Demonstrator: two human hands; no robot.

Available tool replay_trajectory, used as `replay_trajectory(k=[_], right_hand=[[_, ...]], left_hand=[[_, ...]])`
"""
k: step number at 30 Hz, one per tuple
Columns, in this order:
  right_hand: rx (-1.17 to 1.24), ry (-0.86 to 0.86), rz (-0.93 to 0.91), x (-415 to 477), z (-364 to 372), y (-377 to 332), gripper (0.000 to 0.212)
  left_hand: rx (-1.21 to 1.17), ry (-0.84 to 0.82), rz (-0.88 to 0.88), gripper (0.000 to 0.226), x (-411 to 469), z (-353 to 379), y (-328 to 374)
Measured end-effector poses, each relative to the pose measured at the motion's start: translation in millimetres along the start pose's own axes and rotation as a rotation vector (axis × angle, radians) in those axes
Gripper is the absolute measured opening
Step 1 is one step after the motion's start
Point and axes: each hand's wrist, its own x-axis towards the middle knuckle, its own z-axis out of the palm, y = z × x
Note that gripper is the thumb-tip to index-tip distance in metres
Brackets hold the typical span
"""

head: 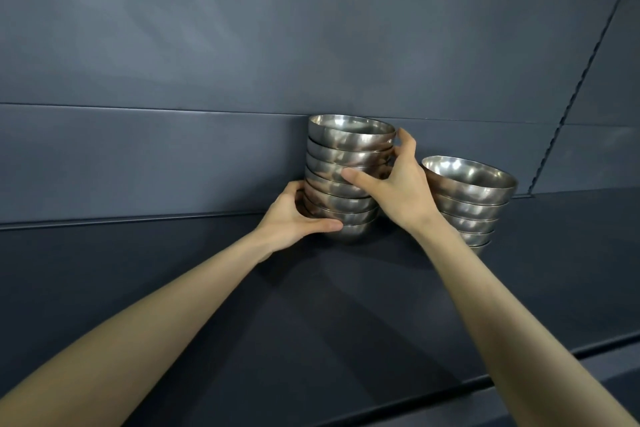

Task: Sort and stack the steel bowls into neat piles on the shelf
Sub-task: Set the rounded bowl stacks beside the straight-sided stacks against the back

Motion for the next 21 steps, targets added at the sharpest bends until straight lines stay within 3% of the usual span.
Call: replay_trajectory(k=[10, 15, 21], right_hand=[[0.117, -0.100, 0.012, -12.9, 16.6, -8.2, 0.111], [0.188, -0.167, 0.036, -13.9, 21.1, -7.1, 0.105], [0.228, -0.258, 0.128, -13.3, 22.8, 3.8, 0.117]], left_hand=[[0.024, 0.104, -0.007, 0.087, -36.4, -30.4, -4.6], [0.036, 0.088, 0.008, 0.079, -42.9, -38.5, -5.4], [-0.006, 0.021, 0.004, 0.083, -42.2, -42.3, -4.4]])
